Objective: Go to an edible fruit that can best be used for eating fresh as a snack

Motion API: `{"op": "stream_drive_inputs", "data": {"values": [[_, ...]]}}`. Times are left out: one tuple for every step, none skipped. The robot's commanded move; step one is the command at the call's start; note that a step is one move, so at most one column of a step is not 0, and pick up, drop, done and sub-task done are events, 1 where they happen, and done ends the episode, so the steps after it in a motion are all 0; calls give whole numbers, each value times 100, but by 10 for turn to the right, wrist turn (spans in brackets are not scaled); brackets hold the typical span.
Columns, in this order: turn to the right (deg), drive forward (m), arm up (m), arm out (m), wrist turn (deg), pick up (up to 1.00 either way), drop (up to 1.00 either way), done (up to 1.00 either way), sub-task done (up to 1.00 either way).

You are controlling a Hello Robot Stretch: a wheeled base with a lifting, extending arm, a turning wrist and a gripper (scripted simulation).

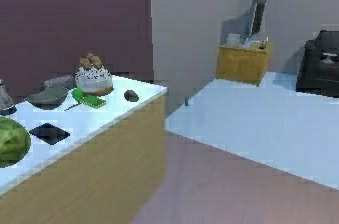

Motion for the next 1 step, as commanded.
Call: {"op": "stream_drive_inputs", "data": {"values": [[0, 35, 0, 0, 0, 0, 0, 0, 0]]}}
